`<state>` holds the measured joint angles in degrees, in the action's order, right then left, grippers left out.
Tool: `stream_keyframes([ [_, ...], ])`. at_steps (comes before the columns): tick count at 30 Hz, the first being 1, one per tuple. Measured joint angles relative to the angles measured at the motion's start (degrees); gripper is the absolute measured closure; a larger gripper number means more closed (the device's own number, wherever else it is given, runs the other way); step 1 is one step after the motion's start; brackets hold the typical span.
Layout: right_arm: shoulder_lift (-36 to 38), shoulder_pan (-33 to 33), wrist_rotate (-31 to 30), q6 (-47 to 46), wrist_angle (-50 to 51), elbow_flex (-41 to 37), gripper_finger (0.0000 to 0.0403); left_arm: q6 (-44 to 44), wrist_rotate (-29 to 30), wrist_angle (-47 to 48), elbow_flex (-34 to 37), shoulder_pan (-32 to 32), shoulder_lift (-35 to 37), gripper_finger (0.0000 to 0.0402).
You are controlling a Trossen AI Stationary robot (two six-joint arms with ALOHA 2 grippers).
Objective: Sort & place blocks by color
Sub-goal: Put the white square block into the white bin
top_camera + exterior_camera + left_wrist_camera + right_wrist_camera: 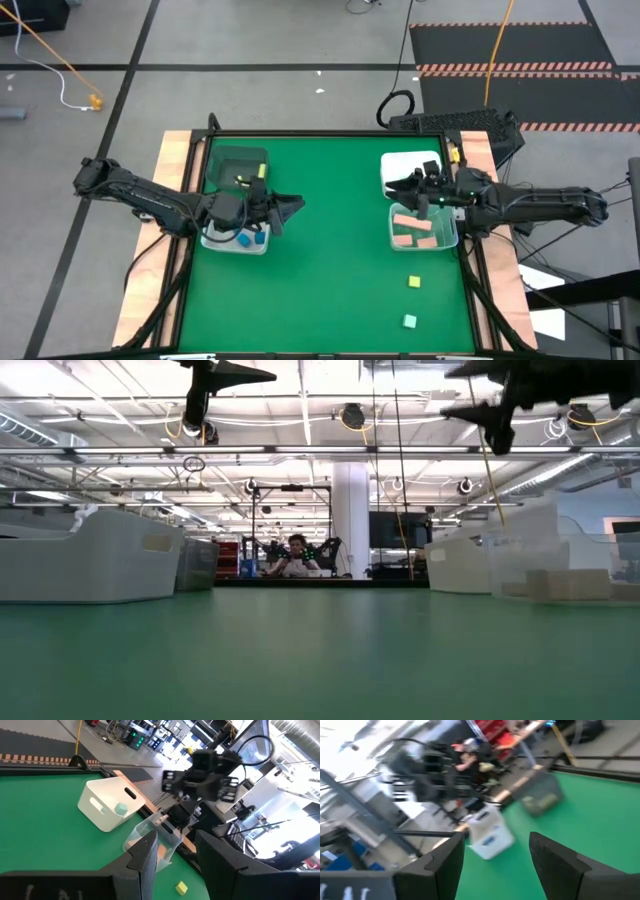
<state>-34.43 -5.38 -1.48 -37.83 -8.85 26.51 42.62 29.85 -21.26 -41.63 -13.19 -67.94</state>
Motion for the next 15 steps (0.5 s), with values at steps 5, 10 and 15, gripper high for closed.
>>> stream_keyframes([
  [5,-1.8,5.8,2.9,-2.3,0.0,4.0,0.0188,1.3,0.0,0.0,0.0,0.0,0.0,0.0266],
  [10,-4.8,13.9,9.0,-12.1,0.1,4.8,0.0188,3.1,0.0,0.0,0.0,0.0,0.0,0.0266],
  [15,-9.3,24.4,13.7,-23.5,0.7,4.8,0.0188,5.2,0.0,0.0,0.0,-0.1,0.0,0.0266],
])
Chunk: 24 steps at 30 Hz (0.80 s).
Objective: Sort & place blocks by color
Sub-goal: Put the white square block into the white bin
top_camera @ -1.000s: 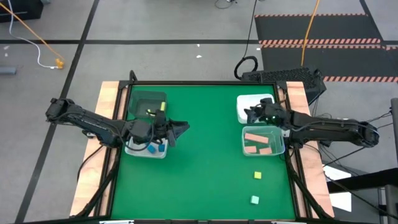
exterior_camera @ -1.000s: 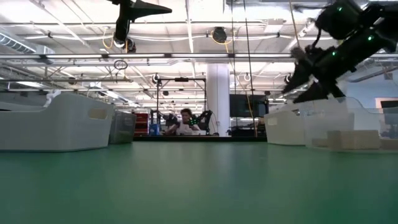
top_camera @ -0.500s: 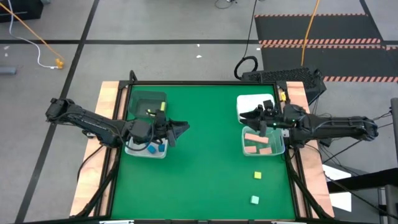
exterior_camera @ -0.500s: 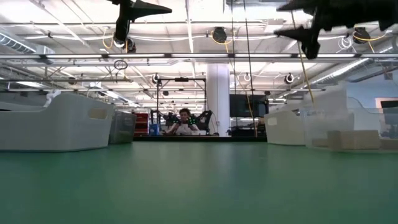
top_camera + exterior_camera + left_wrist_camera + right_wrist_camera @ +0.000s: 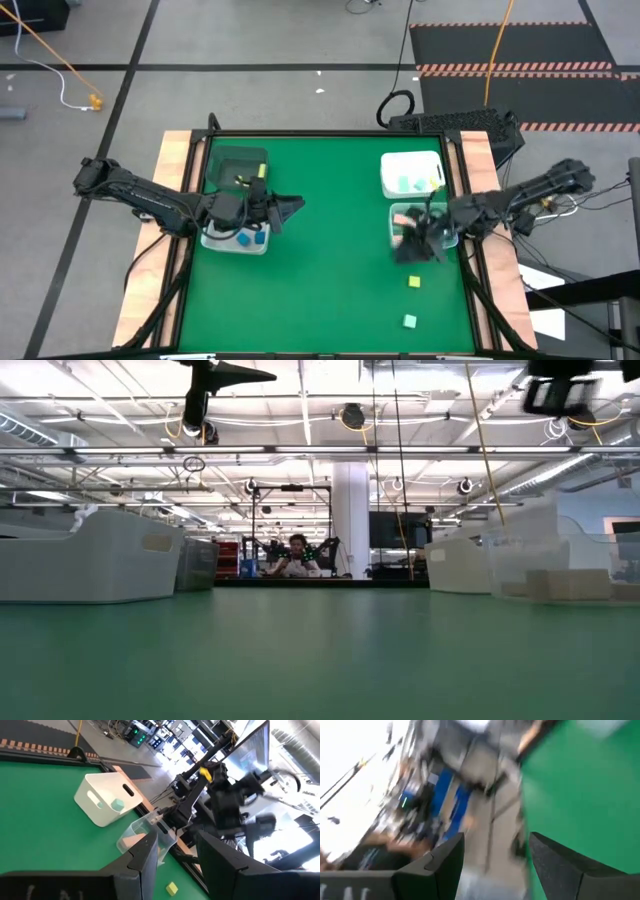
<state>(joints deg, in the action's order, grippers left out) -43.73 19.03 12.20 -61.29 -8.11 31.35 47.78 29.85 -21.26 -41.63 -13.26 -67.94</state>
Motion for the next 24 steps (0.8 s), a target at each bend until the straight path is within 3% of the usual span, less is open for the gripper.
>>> stream_keyframes([
  [8,-6.3,15.2,12.7,-19.7,2.5,0.0,0.0188,2.1,0.0,0.0,0.0,-1.1,0.0,0.0266],
  [15,-7.7,23.6,13.3,-36.9,2.6,0.0,0.0188,3.2,0.0,0.0,0.0,-2.6,0.0,0.0266],
  [19,-8.8,26.0,8.7,-36.8,2.6,0.0,0.0188,3.1,0.0,0.0,0.0,-3.2,0.0,0.0266],
  [24,-7.7,26.8,-3.6,-24.2,1.5,0.0,0.0188,2.4,0.0,0.0,0.0,-3.4,0.0,0.0266],
])
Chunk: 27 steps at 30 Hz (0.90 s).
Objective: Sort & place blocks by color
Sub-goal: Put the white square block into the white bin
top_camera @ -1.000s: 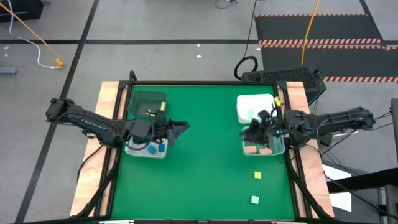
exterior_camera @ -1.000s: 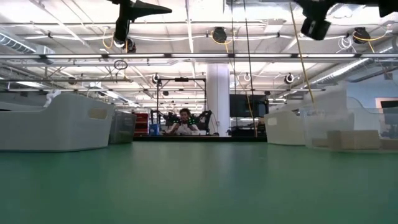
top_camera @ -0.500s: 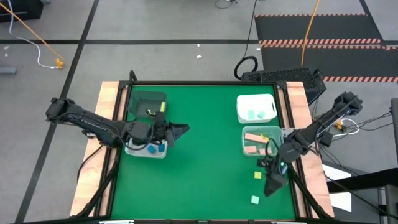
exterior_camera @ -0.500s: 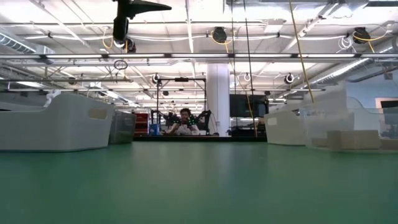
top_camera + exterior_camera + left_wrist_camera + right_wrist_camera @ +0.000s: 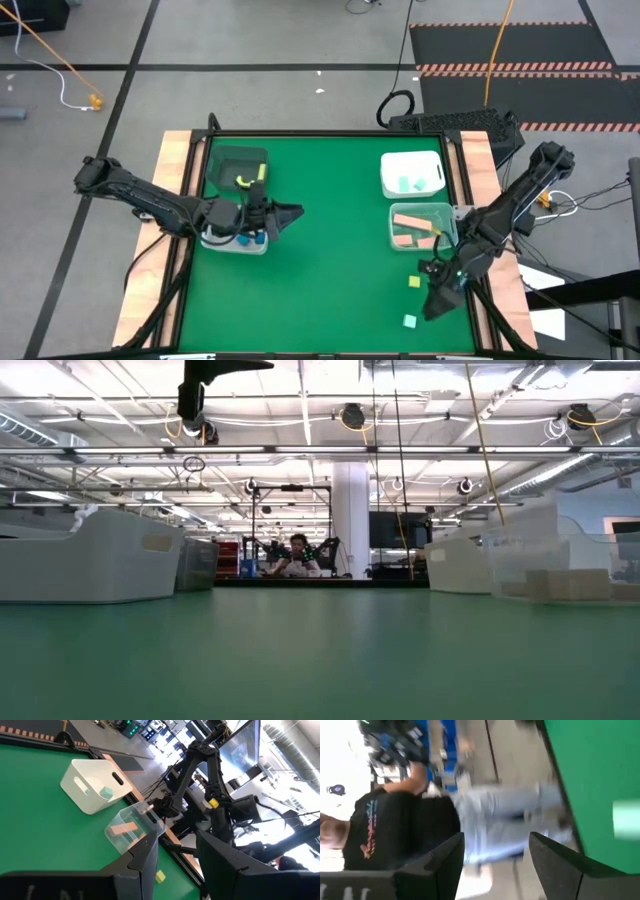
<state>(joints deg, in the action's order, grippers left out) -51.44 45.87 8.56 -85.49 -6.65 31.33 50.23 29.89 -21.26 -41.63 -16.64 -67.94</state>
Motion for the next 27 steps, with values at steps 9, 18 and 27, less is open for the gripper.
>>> stream_keyframes([
  [9,4.0,-1.2,-10.2,18.2,-8.9,0.0,0.0188,2.8,0.0,0.0,0.0,0.0,0.0,0.0266],
  [18,5.2,-1.3,-7.9,28.2,-7.1,3.2,0.0188,5.8,0.0,0.0,0.0,-0.2,0.0,0.0266],
  [27,3.8,-1.3,-7.1,47.0,13.0,15.5,0.0188,7.6,0.1,0.0,0.0,-0.6,0.0,0.0266],
])
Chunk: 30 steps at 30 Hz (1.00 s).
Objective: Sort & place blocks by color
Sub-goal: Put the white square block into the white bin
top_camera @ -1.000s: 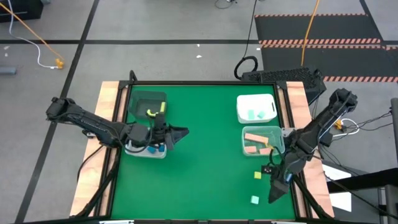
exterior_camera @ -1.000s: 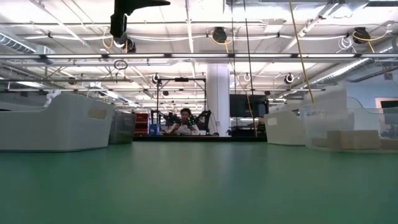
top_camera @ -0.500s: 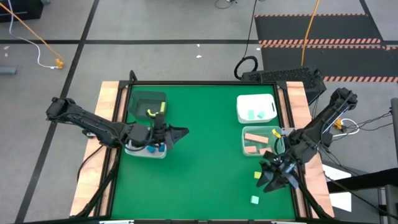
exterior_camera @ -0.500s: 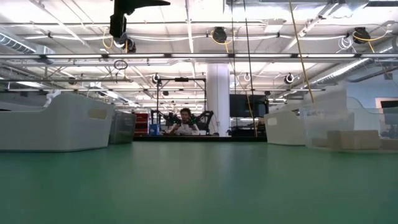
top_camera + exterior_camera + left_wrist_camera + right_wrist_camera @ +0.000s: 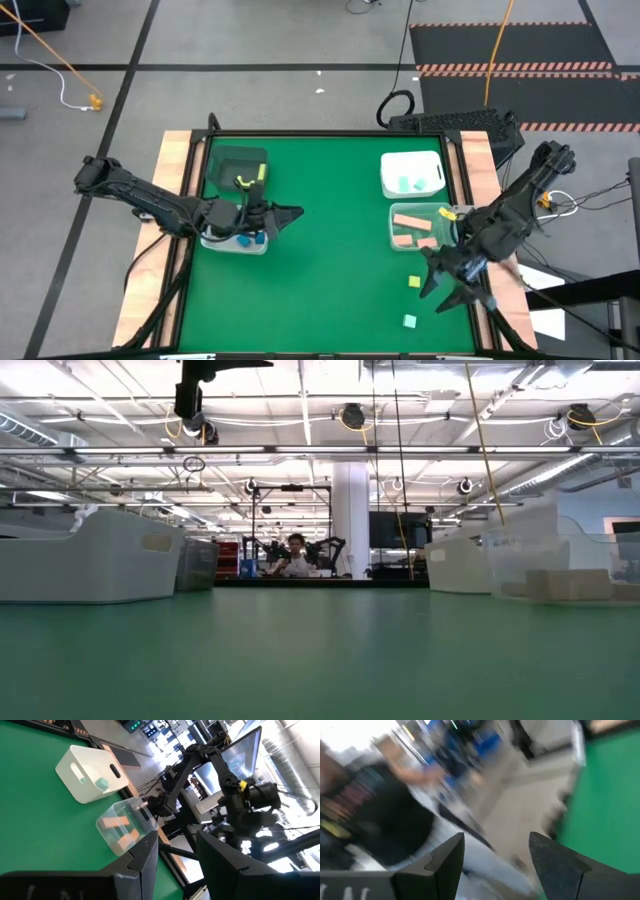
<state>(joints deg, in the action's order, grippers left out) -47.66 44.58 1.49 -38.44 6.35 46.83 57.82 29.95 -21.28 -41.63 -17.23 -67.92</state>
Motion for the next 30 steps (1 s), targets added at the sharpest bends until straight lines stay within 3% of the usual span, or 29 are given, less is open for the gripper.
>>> stream_keyframes([
  [4,-2.5,0.0,-0.2,7.3,15.7,2.2,0.0188,1.1,0.1,0.0,0.0,-0.8,0.0,0.0266],
  [9,-5.1,0.0,0.0,11.0,23.2,2.2,0.0188,3.6,0.1,0.0,0.0,-1.8,0.0,0.0266],
  [17,-8.4,0.1,0.1,10.9,18.8,2.3,0.0188,4.2,4.3,0.0,0.0,-3.3,0.0,0.0266],
  [24,-11.6,0.1,0.8,15.9,9.2,2.3,0.0188,4.4,5.0,0.0,0.0,-3.5,0.0,0.0266],
  [30,-13.1,0.0,3.2,24.4,14.1,2.3,0.0186,5.9,5.2,0.0,0.0,-3.6,0.0,0.0266],
])
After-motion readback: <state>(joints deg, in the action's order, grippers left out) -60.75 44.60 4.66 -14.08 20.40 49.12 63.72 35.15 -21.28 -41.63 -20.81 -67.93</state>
